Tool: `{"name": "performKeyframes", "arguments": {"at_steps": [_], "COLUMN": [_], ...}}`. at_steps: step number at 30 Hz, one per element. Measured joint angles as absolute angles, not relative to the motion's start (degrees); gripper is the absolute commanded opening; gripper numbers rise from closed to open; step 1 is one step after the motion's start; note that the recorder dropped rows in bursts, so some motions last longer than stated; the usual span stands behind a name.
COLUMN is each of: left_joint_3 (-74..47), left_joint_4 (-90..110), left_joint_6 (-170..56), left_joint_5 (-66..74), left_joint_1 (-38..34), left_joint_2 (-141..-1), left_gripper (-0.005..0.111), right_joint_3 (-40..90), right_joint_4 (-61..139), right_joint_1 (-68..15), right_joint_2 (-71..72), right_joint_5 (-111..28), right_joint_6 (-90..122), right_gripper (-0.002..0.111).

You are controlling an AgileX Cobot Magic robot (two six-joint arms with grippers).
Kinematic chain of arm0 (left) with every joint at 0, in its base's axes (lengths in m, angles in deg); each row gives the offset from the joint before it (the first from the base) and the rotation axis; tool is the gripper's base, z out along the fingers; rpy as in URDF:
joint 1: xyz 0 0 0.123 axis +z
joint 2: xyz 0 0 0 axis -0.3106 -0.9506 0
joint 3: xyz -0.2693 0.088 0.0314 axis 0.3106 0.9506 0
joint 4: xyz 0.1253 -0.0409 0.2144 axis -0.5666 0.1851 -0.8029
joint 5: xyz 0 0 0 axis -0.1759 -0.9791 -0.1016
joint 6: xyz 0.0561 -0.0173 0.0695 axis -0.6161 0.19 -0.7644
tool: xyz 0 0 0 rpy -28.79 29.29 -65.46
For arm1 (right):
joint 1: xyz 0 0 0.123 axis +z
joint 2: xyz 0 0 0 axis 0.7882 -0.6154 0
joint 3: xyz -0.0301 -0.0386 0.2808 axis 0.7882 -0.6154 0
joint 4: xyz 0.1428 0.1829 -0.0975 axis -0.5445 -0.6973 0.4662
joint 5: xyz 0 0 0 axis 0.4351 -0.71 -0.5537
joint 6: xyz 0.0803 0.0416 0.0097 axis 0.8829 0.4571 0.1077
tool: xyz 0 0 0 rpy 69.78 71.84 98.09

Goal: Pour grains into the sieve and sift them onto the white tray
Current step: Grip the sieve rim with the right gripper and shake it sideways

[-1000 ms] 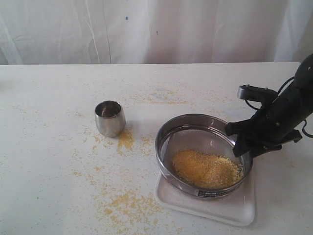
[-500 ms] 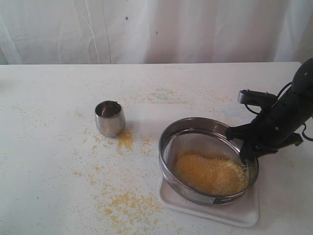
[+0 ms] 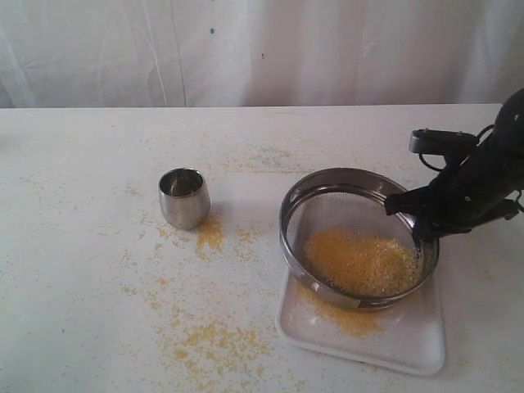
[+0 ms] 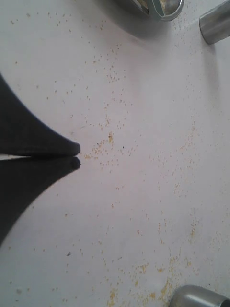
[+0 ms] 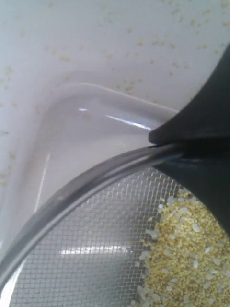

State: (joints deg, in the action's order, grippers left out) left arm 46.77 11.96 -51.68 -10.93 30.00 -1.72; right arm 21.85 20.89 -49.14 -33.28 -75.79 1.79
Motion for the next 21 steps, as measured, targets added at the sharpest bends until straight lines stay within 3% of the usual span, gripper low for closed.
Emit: {"name": "performKeyframes", "arguments": {"at_steps": [17,21], "left_joint_3": [46.8,46.8], "left_joint_4": [12.0,12.0], "left_joint_6": [-51.7,-51.7], "left_joint_5": [-10.8,-10.8], "left_joint_1": [30.0,30.0], "left_joint_2": [-1.7,-1.7], "left_gripper": [0.0,0.0], "right_joint_3": [31.7,31.7], "right_joint_4": [28.7,28.8], "right_joint_1": [-49.1,-49.0], "right_joint_2": [-33.2,-33.4], "right_joint_5": [-94.7,-90.0], "right_joint_6": [3.5,3.8], "right_gripper": [0.0,0.0]}}
